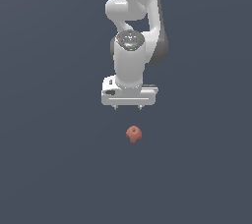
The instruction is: Pick up the object and move it to a goal position.
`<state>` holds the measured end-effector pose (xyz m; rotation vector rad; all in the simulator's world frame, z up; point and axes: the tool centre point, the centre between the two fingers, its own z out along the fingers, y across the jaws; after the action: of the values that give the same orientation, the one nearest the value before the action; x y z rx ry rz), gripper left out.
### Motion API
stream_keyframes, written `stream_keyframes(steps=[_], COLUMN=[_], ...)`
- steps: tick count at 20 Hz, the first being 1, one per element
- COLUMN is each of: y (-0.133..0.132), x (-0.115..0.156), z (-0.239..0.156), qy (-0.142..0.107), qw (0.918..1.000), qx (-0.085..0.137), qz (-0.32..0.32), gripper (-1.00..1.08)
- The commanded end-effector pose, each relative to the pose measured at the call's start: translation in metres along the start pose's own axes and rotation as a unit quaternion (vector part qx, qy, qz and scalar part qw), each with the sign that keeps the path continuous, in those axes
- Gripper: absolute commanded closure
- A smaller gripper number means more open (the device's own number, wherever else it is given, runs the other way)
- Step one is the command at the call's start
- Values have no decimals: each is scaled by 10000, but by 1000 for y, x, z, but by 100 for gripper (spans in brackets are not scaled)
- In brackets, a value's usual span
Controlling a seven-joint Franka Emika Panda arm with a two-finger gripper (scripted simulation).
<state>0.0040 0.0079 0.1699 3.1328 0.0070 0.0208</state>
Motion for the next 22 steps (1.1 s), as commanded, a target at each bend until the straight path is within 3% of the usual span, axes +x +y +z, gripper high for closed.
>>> stream_keyframes(steps=[1, 11, 17, 22], y=[-3, -5, -10, -16], x=[2, 7, 18, 30], z=[-2, 5, 19, 38], qy=[35, 20, -3, -27], qw=[10000, 9996, 9967, 9892], qx=[-21, -25, -29, -19], qz=[-33, -286, -816, -1466], gripper=[-92, -92, -92, -92])
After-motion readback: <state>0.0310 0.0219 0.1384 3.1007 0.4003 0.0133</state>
